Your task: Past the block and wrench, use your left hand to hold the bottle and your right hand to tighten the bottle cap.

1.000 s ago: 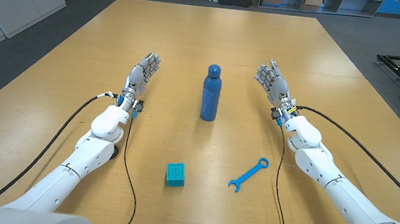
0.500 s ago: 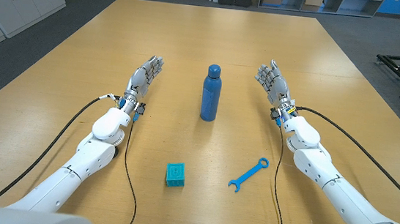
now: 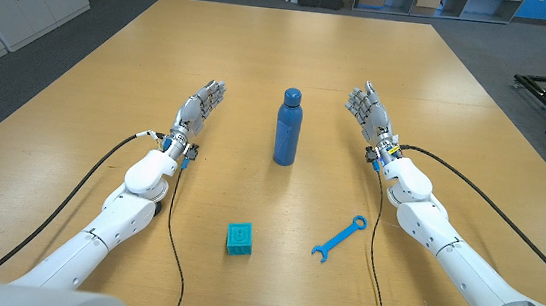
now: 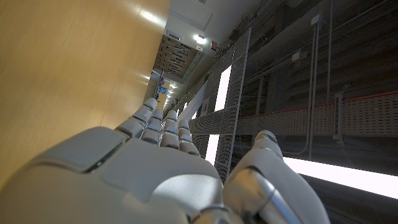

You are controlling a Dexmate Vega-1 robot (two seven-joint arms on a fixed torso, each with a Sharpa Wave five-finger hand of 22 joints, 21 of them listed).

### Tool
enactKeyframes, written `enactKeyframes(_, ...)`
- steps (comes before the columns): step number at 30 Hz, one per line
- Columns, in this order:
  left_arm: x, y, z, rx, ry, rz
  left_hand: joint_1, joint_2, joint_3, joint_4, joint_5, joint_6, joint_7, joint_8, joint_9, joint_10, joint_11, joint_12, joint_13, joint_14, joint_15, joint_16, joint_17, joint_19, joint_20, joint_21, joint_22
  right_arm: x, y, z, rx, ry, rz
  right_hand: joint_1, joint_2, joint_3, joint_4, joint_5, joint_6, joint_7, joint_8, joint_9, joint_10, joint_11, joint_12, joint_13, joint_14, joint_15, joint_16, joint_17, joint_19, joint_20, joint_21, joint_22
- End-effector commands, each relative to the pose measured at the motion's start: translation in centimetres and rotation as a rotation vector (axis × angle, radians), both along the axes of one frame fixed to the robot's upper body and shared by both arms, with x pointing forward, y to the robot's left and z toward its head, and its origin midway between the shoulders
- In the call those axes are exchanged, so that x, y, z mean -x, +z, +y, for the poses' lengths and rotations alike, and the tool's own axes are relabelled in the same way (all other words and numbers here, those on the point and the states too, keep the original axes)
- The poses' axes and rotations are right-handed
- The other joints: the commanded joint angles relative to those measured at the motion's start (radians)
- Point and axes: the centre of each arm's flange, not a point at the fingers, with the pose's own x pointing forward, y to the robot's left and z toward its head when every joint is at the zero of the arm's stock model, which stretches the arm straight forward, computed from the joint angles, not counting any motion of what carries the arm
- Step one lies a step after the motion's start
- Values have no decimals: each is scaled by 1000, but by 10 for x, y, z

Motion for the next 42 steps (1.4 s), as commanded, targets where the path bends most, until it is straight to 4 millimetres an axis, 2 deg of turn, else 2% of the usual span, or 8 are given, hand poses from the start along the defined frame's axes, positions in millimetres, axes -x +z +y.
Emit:
enactKeyframes(1, 3, -8, -10, -25, -25, -13, 16, 0, 6, -3, -1, -6, 1, -1, 4, -1, -6, -3, 3, 6, 0, -4, 1, 5, -20, 0, 1, 3, 1, 2, 3, -5, 0, 3, 11, 5, -5, -2, 6, 33, 0, 2, 3, 1, 8, 0, 9, 3, 3, 2, 12, 1, 0, 4)
enactKeyframes(12, 12, -13, -20, -66, -21, -49, 31, -4, 10, -12, 1, -9, 0, -2, 4, -3, -8, -5, 1, 5, -3, -6, 1, 4, -22, -2, 0, 5, 4, 0, 8, -8, -4, 5, 13, 6, -6, -3, 5, 31, -2, 2, 2, 3, 7, 0, 9, 3, 2, 1, 14, 2, -1, 4)
enactKeyframes(22, 16, -14, -26, -157, 21, -92, 106, -27, 29, -36, 9, -69, 7, -19, 7, -40, -5, -21, -3, -12, 3, -17, 1, 22, -8, -2, -2, 4, 6, 2, 18, -7, -2, 6, 14, 6, -8, -3, 5, 31, -4, 2, 3, 2, 7, -1, 10, 3, 2, 1, 14, 2, -2, 4)
enactKeyframes(26, 15, -14, -28, -186, 31, -109, 140, -44, 35, -38, 8, -77, 5, -17, 9, -46, -9, -21, -4, -11, -2, -17, 2, 60, -21, 9, -1, 5, 8, 2, 22, -10, -5, 7, 15, 6, -8, -4, 5, 32, -5, 2, 3, 3, 6, -1, 9, 6, 1, 0, 13, 2, -3, 4)
enactKeyframes(32, 17, -14, -32, -235, 62, -131, 169, -67, 37, -39, 4, -108, 0, -25, 11, -52, -15, -20, -2, -11, -7, -17, 3, 77, -17, 10, 0, 8, 10, 2, 28, -13, -8, 8, 17, 7, -9, -4, 6, 33, -6, 2, 2, 5, 6, -1, 9, 7, 1, 0, 12, 3, -4, 4)
enactKeyframes(37, 18, -12, -38, -306, 83, -151, 206, -97, 38, -38, 5, -136, -9, -28, 13, -79, -12, -25, 1, -41, -3, -26, 5, 52, -8, -5, 0, 10, 11, 3, 29, -17, -9, 9, 18, 7, -10, -5, 7, 33, -6, 2, 4, 4, 6, -1, 9, 6, 1, 0, 12, 4, -5, 4)
enactKeyframes(40, 14, -11, -41, -344, 33, -166, 253, -132, 36, -34, 6, -180, -12, -32, 15, -137, 0, -33, 4, -92, 13, -35, 5, -2, 11, -21, 0, 11, 11, 3, 29, -19, -8, 10, 18, 8, -10, -5, 6, 32, -7, 2, 4, 5, 6, -1, 10, 7, 1, 0, 12, 4, -5, 4)
enactKeyframes(42, 12, -10, -43, -363, 16, -172, 259, -136, 35, -34, 6, -187, -10, -33, 16, -143, 0, -33, 4, -100, 16, -36, 5, -16, 16, -24, 0, 11, 11, 3, 29, -20, -7, 11, 19, 8, -11, -5, 7, 32, -7, 2, 3, 5, 6, -1, 10, 8, 1, 0, 13, 4, -6, 4)
